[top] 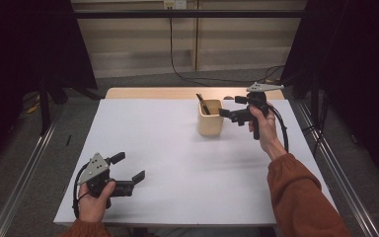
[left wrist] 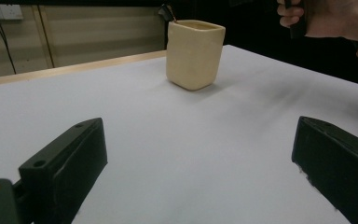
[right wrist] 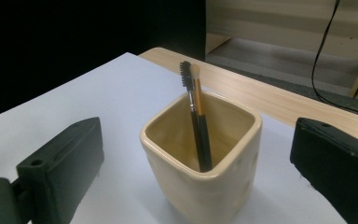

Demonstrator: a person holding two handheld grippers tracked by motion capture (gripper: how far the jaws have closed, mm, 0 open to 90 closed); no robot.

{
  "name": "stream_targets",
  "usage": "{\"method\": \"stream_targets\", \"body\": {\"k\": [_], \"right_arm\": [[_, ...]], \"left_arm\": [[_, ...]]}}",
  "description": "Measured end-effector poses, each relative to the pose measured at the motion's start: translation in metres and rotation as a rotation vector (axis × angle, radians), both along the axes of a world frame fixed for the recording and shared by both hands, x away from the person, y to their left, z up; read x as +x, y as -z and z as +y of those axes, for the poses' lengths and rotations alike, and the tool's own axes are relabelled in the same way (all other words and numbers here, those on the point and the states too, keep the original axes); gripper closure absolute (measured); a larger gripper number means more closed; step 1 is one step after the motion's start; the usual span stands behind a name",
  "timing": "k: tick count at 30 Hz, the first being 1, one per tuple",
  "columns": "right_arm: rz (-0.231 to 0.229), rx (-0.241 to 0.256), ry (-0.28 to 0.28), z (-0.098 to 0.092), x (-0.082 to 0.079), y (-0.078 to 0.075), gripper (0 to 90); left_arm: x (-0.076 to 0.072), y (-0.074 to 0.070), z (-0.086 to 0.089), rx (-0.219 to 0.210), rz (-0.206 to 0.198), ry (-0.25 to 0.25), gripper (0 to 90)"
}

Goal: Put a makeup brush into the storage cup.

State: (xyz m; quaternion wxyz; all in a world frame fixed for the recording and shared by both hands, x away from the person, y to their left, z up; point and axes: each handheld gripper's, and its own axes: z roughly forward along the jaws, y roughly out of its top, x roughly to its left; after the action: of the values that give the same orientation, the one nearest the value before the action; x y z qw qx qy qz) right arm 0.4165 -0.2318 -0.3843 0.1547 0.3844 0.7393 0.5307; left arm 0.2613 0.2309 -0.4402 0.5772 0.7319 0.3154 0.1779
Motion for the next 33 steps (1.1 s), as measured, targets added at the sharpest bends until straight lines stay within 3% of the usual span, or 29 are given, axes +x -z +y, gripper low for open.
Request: {"method": "stream_targets", "body": {"k": [5, 8, 18, 22, 33], "right_arm": [[-0.018, -0.006, 0.018, -0.004, -0.006, 0.001, 2.4], [-0.032, -0.007, 0.027, -0.005, -0.011, 0.000, 2.3], [-0.056, 0.018, 0.037, -0.011, -0.025, 0.006, 2.3], [-0.058, 0.056, 0.047, -0.015, -0.032, 0.010, 2.3], [-0.082, 0.048, 0.051, -0.020, -0.055, 0.014, 2.3]], "left_arm": [[-0.001, 0.000, 0.000, 0.016, -0.005, 0.000, 3.1], [-0.003, -0.001, 0.002, 0.004, -0.009, 0.001, 3.1], [-0.003, -0.001, 0.003, 0.001, -0.010, -0.005, 3.1], [-0.003, -0.001, 0.003, 0.000, -0.011, -0.007, 3.1], [-0.003, -0.001, 0.003, -0.006, -0.014, -0.012, 3.1]]}}
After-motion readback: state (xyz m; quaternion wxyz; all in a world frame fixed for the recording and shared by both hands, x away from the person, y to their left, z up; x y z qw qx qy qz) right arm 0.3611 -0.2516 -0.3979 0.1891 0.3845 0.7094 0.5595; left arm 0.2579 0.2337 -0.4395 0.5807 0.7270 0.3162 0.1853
